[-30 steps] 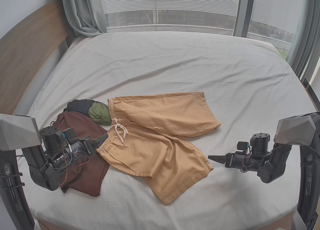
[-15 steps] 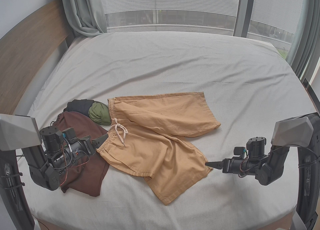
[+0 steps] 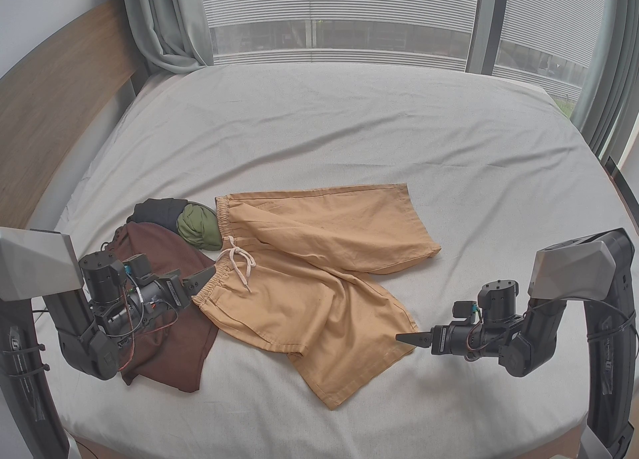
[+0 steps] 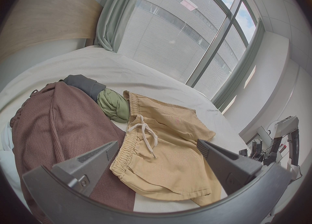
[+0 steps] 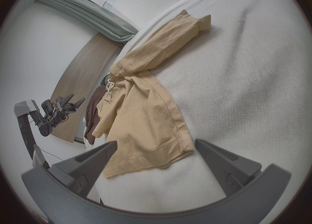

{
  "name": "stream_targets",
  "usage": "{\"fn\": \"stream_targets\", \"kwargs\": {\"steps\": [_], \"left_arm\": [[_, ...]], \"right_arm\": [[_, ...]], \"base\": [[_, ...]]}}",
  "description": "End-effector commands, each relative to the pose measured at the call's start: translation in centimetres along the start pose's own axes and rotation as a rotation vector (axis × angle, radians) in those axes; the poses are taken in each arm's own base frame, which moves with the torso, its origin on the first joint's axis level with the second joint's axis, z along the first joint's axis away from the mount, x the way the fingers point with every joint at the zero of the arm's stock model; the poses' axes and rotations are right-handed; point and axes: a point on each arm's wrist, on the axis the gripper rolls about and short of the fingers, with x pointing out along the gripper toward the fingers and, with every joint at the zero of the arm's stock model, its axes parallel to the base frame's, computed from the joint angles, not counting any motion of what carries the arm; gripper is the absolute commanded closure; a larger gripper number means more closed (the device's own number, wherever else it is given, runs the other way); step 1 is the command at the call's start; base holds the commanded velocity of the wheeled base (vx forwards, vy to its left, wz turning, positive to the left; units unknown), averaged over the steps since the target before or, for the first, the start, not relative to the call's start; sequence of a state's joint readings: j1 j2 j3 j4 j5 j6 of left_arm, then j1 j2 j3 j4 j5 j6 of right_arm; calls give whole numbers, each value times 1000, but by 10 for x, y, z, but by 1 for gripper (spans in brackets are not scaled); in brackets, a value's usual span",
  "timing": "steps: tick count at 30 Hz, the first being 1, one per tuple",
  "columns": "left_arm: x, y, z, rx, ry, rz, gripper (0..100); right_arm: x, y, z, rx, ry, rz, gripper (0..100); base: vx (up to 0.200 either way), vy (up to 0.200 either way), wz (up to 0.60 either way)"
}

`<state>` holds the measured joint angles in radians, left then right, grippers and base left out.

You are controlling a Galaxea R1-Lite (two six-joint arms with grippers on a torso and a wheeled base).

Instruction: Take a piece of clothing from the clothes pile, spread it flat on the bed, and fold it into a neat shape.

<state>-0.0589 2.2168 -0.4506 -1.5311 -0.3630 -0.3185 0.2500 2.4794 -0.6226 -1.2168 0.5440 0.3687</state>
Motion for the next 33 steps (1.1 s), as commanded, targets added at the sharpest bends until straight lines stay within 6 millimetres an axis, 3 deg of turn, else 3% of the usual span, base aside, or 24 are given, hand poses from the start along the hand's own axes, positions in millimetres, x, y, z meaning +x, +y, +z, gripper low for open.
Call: {"fn": "stream_targets", "kwargs": {"steps": [1, 10, 11, 21, 33], "left_arm": [[0, -1, -1, 0, 2, -1, 0], [0, 0, 0, 1, -4, -3, 0], [0, 0, 0, 1, -4, -3, 0], [1, 1, -3, -2, 4, 0, 0], [1, 0, -4, -1, 6, -1, 0]], "right_arm": [[5, 0, -4, 5, 12, 3, 0], [6, 0, -4, 24, 9, 5, 0], [6, 0, -3, 24, 7, 5, 100], [2, -1, 4, 21, -17, 3, 100], [-15, -10, 38, 3, -143, -16, 100]], "base": [[0, 0, 0], [0, 0, 0], [0, 0, 0], [0, 0, 0], [0, 0, 0]]}}
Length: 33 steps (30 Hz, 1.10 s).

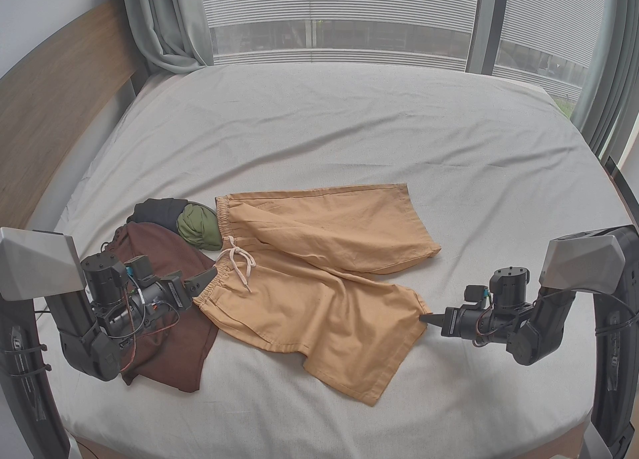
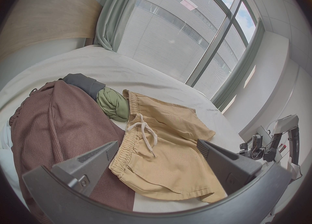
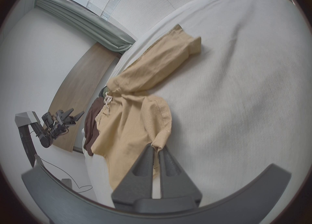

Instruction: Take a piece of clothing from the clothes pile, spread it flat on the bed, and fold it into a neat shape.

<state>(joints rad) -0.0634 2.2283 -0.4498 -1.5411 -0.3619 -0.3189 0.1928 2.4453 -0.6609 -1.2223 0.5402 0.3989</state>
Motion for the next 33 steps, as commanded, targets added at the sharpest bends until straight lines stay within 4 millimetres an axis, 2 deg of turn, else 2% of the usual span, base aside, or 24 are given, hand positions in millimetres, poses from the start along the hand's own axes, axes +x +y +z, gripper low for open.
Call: {"fn": "stream_targets", "kwargs": {"steps": [1, 19, 33], "left_arm": [[0, 0, -1, -2, 4, 2, 0], [2, 0, -6, -4, 20, 2, 0], [2, 0, -8, -7, 26, 0, 0]], "right_arm": [[-2, -2, 17, -20, -56, 2, 100], [0, -30, 63, -20, -136, -54, 100], [4, -36, 70, -20, -148, -60, 100]], "base": [[0, 0, 0], [0, 0, 0], [0, 0, 0]]}}
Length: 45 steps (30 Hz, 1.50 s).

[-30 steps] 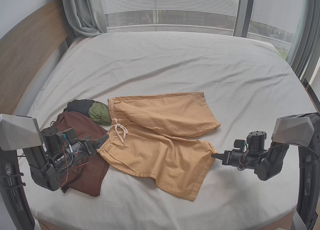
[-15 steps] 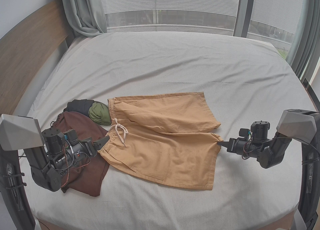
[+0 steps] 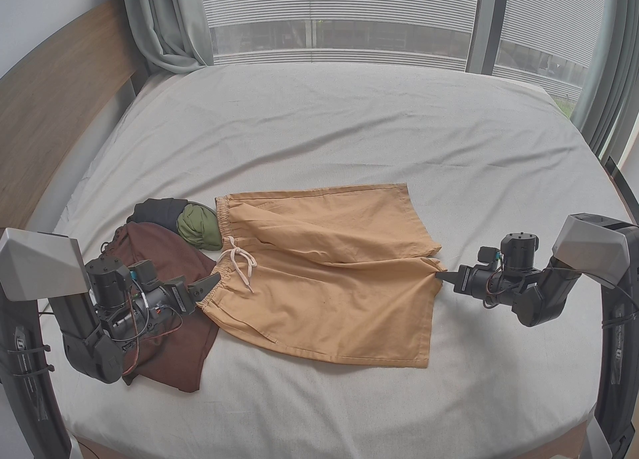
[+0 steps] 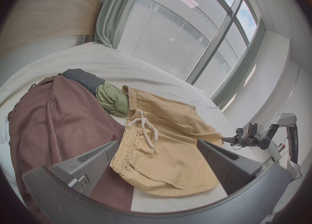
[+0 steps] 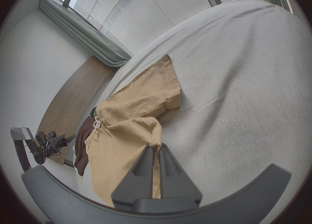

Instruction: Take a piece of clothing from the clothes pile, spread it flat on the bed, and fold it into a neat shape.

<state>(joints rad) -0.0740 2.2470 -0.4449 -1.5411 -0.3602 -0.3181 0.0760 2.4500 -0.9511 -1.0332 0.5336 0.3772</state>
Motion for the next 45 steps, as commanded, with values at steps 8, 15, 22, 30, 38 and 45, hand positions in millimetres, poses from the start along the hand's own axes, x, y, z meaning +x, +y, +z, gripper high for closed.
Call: {"fn": "stream_targets", "kwargs": {"steps": [8, 15, 22, 30, 38, 45], "left_arm": [[0, 2, -5, -10, 18, 3, 0], [0, 4, -8, -18, 28, 9, 0], [2, 11, -14, -31, 48, 28, 0], [3, 15, -17, -47, 58, 36, 0], [8, 20, -29, -75, 110, 56, 0], [16, 26, -39, -89, 129, 62, 0]], "right_arm": [[0, -1, 2, -16, -14, -1, 0], [-23, 3, 18, -30, -83, -46, 0], [-50, 34, 1, -68, -100, -4, 0], [-52, 45, -15, -94, -114, 10, 0], [-53, 45, -14, -95, -119, 13, 0], [-53, 43, -12, -95, -124, 10, 0]], "base": [[0, 0, 0], [0, 0, 0], [0, 0, 0], [0, 0, 0], [0, 0, 0], [0, 0, 0]]}}
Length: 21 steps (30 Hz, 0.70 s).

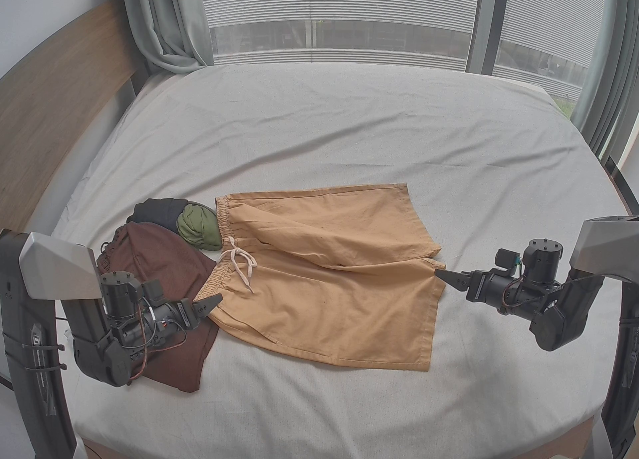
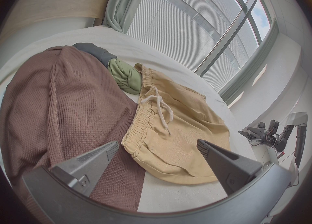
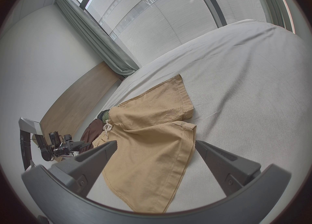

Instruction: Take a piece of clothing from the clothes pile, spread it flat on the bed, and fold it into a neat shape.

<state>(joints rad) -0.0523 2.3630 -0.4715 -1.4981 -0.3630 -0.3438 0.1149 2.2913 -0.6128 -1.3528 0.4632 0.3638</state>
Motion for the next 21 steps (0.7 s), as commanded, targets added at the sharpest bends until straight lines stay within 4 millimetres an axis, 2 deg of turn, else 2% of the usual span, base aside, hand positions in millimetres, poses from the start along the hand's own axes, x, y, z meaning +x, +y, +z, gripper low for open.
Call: {"fn": "stream_targets", "kwargs": {"steps": [1, 12, 21], "left_arm": [[10, 6, -9, -15, 19, 5, 0], [24, 12, -13, -35, 17, 13, 0], [43, 18, -15, -21, -25, 42, 0]], "right_arm": [[0, 0, 1, -2, -3, 1, 0], [3, -1, -2, 0, 3, 1, 0], [4, -1, -3, 1, 6, 1, 0]], "base": [[0, 0, 0], [0, 0, 0], [0, 0, 0]]}}
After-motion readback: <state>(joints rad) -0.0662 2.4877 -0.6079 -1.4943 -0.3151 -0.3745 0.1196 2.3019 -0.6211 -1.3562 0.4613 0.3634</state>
